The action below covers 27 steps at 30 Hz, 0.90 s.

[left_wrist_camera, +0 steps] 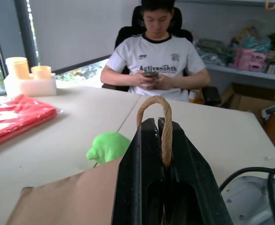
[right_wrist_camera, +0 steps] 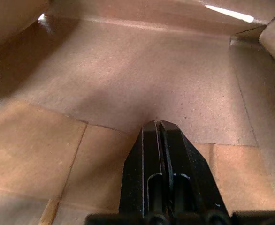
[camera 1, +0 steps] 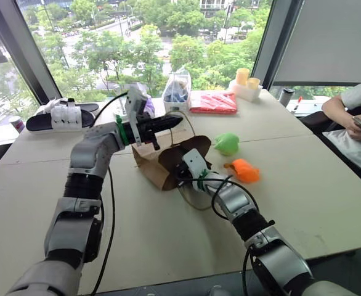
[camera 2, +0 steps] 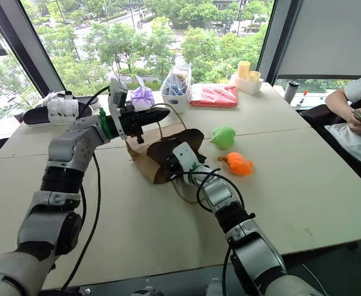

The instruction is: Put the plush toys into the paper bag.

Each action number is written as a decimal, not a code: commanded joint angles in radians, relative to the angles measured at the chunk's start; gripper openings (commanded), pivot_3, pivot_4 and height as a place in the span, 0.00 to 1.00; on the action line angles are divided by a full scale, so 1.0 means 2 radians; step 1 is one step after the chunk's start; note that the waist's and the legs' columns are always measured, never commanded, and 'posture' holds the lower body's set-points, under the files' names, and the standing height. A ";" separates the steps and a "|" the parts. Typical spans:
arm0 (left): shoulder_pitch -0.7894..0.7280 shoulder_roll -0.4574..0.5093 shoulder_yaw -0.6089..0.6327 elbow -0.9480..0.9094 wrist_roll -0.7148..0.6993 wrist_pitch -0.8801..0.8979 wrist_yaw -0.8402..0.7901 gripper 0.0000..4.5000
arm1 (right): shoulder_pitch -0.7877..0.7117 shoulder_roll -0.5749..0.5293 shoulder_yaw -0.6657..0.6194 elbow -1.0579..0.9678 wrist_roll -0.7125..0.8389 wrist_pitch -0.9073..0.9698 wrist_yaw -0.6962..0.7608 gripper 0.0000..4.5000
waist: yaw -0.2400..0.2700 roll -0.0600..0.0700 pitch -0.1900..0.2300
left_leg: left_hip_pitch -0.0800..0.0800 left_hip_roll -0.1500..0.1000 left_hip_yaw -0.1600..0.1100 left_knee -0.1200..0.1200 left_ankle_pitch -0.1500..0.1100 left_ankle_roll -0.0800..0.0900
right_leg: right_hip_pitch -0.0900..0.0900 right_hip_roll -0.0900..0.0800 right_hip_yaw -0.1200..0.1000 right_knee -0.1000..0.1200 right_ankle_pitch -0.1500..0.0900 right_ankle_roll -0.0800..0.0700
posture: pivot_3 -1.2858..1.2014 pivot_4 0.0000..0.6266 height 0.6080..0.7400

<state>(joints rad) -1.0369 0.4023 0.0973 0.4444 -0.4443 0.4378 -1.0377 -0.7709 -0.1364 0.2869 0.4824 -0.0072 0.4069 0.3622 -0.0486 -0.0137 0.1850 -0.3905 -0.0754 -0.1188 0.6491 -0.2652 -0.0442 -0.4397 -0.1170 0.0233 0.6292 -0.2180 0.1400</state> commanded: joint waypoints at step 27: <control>0.032 -0.016 0.000 -0.085 -0.040 0.047 0.010 0.01 | 0.077 -0.077 -0.107 -0.420 0.057 0.273 0.043 0.00 | 0.004 0.000 0.000 | 0.000 0.000 0.000 0.000 0.000 0.000 | 0.000 0.000 0.000 0.000 0.000 0.000 | 0.52 0.24 1.00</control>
<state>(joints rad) -0.9561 0.3673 0.0895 0.3283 -0.5034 0.5359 -1.0200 -0.6163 -0.2809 0.1098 -0.2645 0.0744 0.9005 0.4449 -0.0413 -0.0136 0.1849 -0.3914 -0.0757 -0.1185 0.6499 -0.2653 -0.0441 -0.4404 -0.1174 0.0238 0.6298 -0.2180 0.1399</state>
